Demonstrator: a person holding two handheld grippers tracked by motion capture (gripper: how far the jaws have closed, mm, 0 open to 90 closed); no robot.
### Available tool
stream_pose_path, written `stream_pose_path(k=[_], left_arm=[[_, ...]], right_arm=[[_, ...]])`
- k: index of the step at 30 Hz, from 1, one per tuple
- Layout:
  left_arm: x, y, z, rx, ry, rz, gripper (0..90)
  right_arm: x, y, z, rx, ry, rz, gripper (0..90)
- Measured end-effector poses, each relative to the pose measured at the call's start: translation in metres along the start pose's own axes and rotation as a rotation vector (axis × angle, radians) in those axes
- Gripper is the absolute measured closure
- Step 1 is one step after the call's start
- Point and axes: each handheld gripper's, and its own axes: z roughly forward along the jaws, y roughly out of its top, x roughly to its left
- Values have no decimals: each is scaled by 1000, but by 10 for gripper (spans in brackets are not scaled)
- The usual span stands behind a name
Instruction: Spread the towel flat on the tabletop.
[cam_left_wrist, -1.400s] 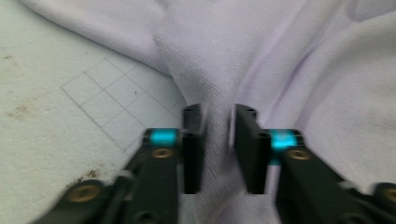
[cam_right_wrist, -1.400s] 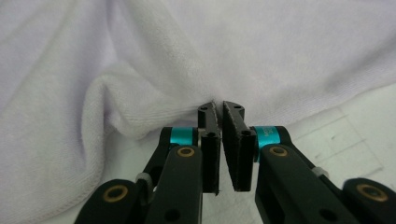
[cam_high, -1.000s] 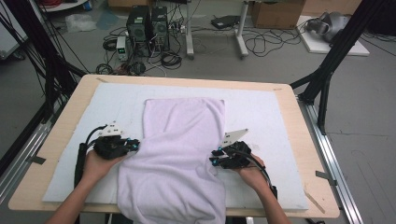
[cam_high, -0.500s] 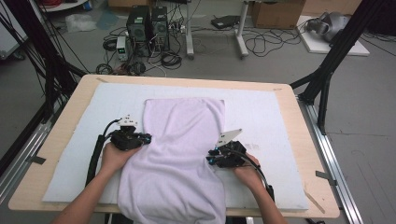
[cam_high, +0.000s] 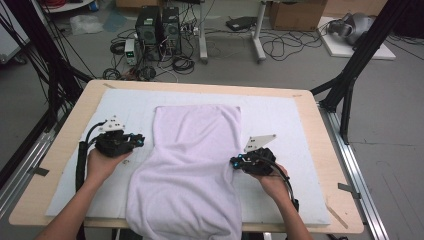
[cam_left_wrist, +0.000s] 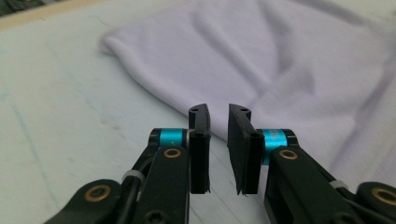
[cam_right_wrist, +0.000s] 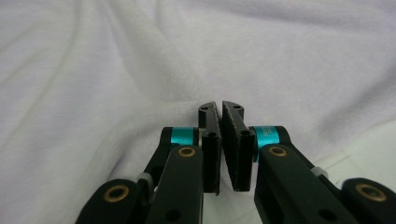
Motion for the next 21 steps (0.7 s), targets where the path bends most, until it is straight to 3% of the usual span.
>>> stream_pose_path(k=[5, 8, 10, 13, 17, 19, 21], left_arm=[[-18, -19, -1, 29, -57, 31, 737], [-25, -24, -3, 33, -61, 42, 712], [-27, -24, -3, 33, -67, 46, 706], [-30, -24, -3, 31, -76, 49, 702], [-33, -25, 0, 41, -91, 50, 692], [-35, -27, 2, 56, -102, 57, 668], [-38, -30, 4, 70, -105, 68, 660]], right_arm=[[21, -9, -8, 48, -17, -51, 791], [29, -22, -17, 27, -32, -25, 771], [33, -26, -19, 9, -3, -30, 770], [43, -23, -11, -1, 51, -76, 752], [52, -16, 15, 74, 84, -140, 684], [51, -15, 19, 67, 95, -133, 704], [49, -17, 19, 76, 137, -103, 854]])
